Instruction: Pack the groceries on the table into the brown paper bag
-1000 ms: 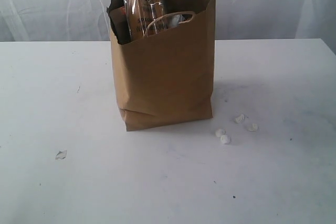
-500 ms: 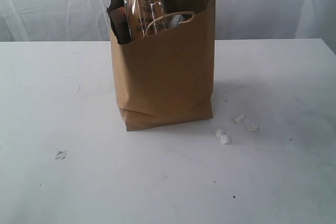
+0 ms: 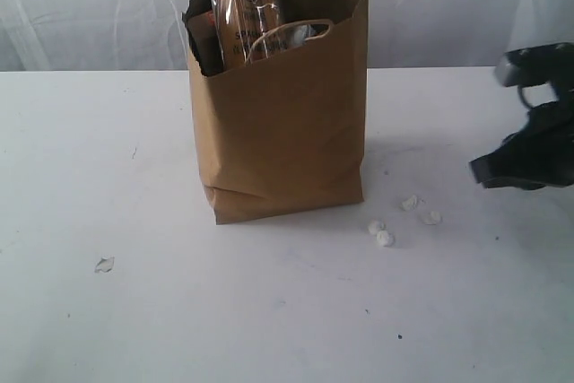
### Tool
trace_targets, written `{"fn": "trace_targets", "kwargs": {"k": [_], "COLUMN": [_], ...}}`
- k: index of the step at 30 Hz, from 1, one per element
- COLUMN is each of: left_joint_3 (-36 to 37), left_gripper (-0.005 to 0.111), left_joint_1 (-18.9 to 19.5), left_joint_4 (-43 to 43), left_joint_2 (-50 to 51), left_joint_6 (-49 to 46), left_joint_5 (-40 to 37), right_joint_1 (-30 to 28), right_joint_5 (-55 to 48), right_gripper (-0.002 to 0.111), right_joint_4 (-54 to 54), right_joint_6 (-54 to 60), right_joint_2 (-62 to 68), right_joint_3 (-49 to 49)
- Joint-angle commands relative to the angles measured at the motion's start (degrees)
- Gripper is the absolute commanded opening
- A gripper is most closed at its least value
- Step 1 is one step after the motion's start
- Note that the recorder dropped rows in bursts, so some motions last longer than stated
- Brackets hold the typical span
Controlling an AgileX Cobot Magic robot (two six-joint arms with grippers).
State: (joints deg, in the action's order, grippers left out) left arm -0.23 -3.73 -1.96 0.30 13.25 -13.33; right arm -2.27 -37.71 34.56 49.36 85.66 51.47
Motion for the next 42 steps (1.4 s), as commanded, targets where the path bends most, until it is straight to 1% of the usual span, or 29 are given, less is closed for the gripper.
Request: {"fn": "trace_targets", "kwargs": {"k": [1, 3, 4, 6, 11, 13, 24, 33, 37, 40, 42], "left_joint_3": [0.23, 0.23, 0.23, 0.23, 0.23, 0.23, 0.23, 0.23, 0.23, 0.23, 0.23], "left_gripper": [0.0, 0.0, 0.0, 0.0, 0.0, 0.0, 0.0, 0.0, 0.0, 0.0, 0.0], "left_joint_1": [-0.35, -0.35, -0.35, -0.35, -0.35, -0.35, -0.35, -0.35, -0.35, -0.35, -0.35], "left_joint_4": [-0.15, -0.15, -0.15, -0.15, -0.15, -0.15, -0.15, -0.15, -0.15, -0.15, -0.15], "left_joint_2": [-0.3, -0.3, -0.3, -0.3, -0.3, -0.3, -0.3, -0.3, -0.3, -0.3, -0.3], "left_joint_6": [0.0, 0.0, 0.0, 0.0, 0.0, 0.0, 0.0, 0.0, 0.0, 0.0, 0.0], "left_joint_5": [-0.25, -0.25, -0.25, -0.25, -0.25, -0.25, -0.25, -0.25, -0.25, -0.25, -0.25], "right_joint_1": [6.09, 7.15, 7.45, 7.84, 7.97, 7.97, 7.97, 8.1, 9.14, 9.82, 10.28], "right_joint_5": [3.26, 4.36, 4.46, 4.24, 5.32, 7.33, 19.94, 20.4, 21.99, 24.18, 24.94], "right_gripper": [0.0, 0.001, 0.003, 0.011, 0.04, 0.044, 0.044, 0.044, 0.044, 0.041, 0.036], "right_joint_4": [1.32, 1.32, 1.32, 1.23, 1.23, 1.23, 0.31, 1.92, 2.06, 2.06, 2.06], "right_joint_6": [4.85, 4.85, 4.85, 4.85, 4.85, 4.85, 4.85, 4.85, 4.85, 4.85, 4.85], "right_joint_2": [3.19, 4.4, 4.86, 5.88, 8.26, 9.64, 15.73, 20.15, 20.73, 20.73, 20.73], "right_joint_3": [0.01, 0.01, 0.01, 0.01, 0.01, 0.01, 0.01, 0.01, 0.13, 0.13, 0.13]}}
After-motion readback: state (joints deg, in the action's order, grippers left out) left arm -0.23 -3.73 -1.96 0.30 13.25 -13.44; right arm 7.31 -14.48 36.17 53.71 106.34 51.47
